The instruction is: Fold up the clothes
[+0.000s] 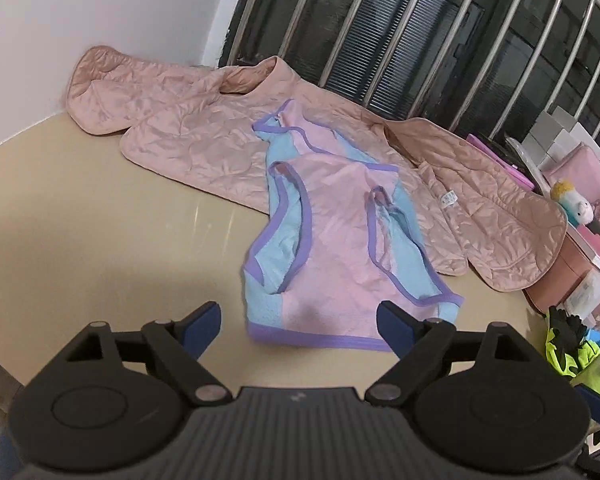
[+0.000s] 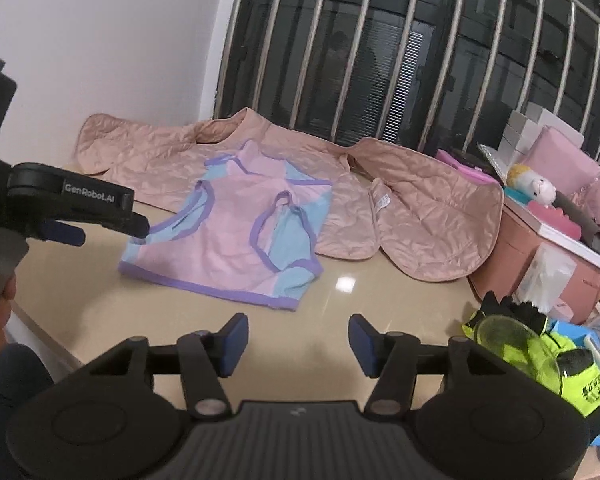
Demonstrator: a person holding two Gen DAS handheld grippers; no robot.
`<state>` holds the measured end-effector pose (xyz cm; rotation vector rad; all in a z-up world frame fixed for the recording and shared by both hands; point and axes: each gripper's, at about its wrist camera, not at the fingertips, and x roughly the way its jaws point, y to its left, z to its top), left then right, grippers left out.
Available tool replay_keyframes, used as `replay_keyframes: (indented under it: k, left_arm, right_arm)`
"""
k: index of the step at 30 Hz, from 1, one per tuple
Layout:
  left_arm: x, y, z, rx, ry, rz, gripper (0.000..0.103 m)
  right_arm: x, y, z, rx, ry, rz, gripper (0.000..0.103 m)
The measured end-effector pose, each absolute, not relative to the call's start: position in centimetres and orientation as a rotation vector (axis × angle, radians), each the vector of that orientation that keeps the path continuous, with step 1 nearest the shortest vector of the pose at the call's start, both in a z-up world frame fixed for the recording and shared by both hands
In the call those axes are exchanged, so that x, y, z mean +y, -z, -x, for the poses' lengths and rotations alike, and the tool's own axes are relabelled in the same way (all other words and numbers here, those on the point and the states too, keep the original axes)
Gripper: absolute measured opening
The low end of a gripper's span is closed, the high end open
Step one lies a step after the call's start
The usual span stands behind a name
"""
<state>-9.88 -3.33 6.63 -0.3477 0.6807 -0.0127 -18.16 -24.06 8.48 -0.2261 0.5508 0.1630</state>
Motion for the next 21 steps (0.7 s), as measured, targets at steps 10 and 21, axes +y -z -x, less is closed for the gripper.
replay_keyframes:
  k: [10,21]
  left_arm:
    - [-4.9,-7.0,10.6,0.673,0.056,0.342,0.086]
    - [-5.3,-7.6,10.6,0.655,0.063,0.302,0.086]
  right_arm:
    - [-26.0,-8.8,19.6,0.535,-0.119,0.183,0.062]
    - [-27.1,-8.6,19.5,0.539,-0.075,0.114,0.062]
